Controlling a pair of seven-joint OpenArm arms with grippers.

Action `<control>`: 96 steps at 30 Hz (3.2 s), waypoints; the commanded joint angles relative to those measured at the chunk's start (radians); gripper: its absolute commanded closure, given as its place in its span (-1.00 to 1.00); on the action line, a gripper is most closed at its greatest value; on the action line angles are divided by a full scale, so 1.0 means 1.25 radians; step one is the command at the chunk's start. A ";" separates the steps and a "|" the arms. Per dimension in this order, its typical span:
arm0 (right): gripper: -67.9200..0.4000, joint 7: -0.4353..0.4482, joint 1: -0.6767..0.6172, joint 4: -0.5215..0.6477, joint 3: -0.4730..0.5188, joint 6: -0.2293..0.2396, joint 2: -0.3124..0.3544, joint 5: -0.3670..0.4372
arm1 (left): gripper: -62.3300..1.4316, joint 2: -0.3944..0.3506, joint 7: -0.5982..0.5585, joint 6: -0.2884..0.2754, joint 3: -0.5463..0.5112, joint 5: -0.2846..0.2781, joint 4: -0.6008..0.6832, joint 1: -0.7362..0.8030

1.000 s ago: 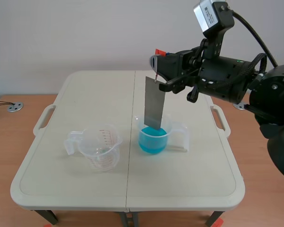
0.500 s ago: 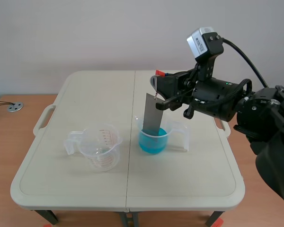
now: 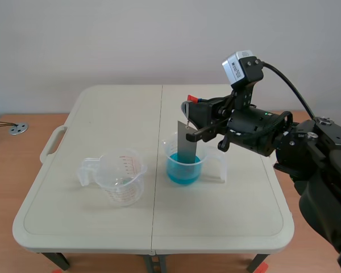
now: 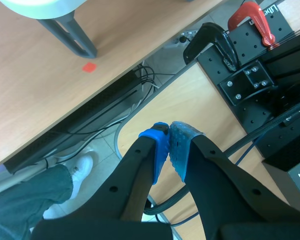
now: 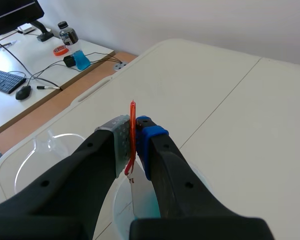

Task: Hold the metal plate by the orange handle, dip it into the blue solution, take it out and point at it, then put the plate back in the beaker on the left.
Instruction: 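Lower the plate into the blue solution, then hold the plate still in the solution, then raise the plate and point at it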

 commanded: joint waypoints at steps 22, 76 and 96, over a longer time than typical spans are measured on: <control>0.95 0.003 0.014 0.006 -0.004 0.006 0.000 0.000 | 0.81 0.006 -0.008 -0.004 -0.001 -0.005 0.004 -0.001; 0.95 -0.027 0.014 0.006 -0.003 0.006 0.002 -0.009 | 0.81 0.006 -0.008 -0.006 -0.001 -0.005 0.004 -0.001; 0.95 -0.129 0.013 0.211 0.040 0.006 0.045 0.142 | 0.81 0.006 -0.034 -0.006 -0.001 -0.005 0.005 -0.002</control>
